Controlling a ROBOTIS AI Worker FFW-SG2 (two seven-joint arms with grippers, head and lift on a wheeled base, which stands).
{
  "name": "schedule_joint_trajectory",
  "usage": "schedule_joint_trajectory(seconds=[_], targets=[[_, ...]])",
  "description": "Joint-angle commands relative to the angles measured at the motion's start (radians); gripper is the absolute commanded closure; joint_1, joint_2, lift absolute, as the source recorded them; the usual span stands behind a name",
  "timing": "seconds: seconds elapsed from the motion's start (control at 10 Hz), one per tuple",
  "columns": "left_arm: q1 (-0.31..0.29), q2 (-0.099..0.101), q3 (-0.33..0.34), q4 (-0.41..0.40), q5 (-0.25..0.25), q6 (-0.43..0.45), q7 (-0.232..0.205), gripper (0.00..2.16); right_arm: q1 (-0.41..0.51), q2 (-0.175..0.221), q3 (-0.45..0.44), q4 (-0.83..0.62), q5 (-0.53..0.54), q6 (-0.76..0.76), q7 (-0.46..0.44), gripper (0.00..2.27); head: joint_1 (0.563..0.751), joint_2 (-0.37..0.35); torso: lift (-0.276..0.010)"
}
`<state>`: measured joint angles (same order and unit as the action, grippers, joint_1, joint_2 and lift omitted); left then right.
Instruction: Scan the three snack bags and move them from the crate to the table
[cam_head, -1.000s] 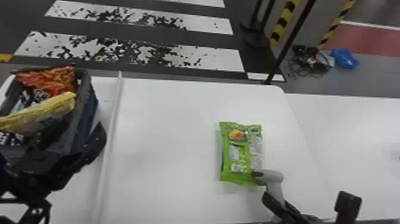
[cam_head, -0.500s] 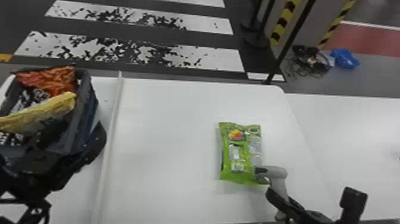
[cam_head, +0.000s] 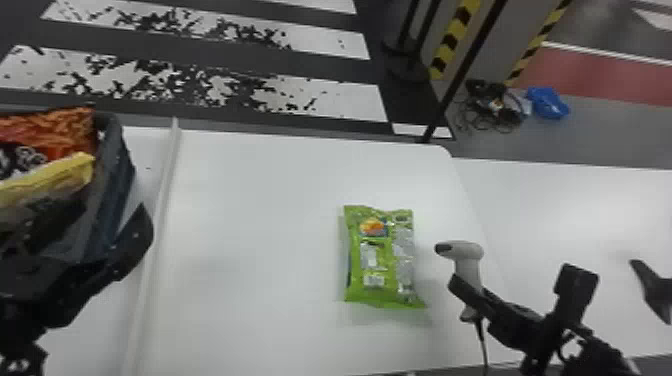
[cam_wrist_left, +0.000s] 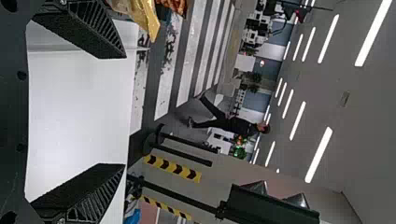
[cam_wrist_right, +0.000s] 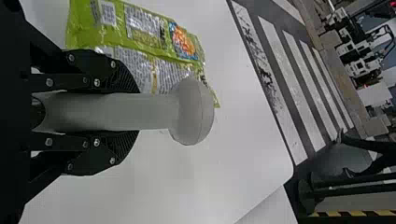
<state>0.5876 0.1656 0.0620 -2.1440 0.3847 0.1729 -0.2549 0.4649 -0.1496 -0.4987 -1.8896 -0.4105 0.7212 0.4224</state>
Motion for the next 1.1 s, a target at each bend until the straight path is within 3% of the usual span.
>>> schedule_joint_trajectory(seconds=[0.0, 0.2, 0.4, 0.5, 0.6, 0.7, 1.0], targets=[[0.0, 0.009, -0.008, 0.0, -0.003, 0.004, -0.001, 0.03, -0.08, -0.028, -0.008, 0.115, 0.056, -0.019, -0.008, 2.24, 0.695, -0.273, -0.062], [0.02, 0.014, -0.002, -0.017, -0.003, 0.001, -0.001, 0.03, -0.189, -0.07, -0.001, 0.28, 0.091, -0.078, -0.005, 2.24, 0.695, -0.321, -0.062], [0.028, 0.015, 0.001, -0.019, -0.006, -0.002, -0.004, 0.03, -0.224, -0.084, 0.028, 0.346, 0.118, -0.102, 0.002, 2.22, 0.695, -0.349, -0.062], [0.028, 0.015, -0.004, -0.019, -0.007, -0.002, -0.006, 0.03, -0.244, -0.084, 0.032, 0.377, 0.125, -0.105, 0.001, 1.86, 0.695, -0.347, -0.062], [0.026, 0.015, -0.007, -0.019, -0.013, -0.002, -0.006, 0.03, -0.247, -0.093, 0.042, 0.383, 0.131, -0.099, -0.001, 0.63, 0.695, -0.347, -0.062], [0.024, 0.012, -0.01, -0.019, -0.021, 0.001, -0.006, 0.03, -0.247, -0.097, 0.049, 0.383, 0.147, -0.099, -0.002, 0.0, 0.695, -0.348, -0.062], [0.017, 0.011, -0.013, -0.019, -0.024, 0.001, -0.004, 0.03, -0.173, -0.096, 0.043, 0.25, 0.082, -0.127, 0.002, 0.07, 0.695, -0.35, -0.062]])
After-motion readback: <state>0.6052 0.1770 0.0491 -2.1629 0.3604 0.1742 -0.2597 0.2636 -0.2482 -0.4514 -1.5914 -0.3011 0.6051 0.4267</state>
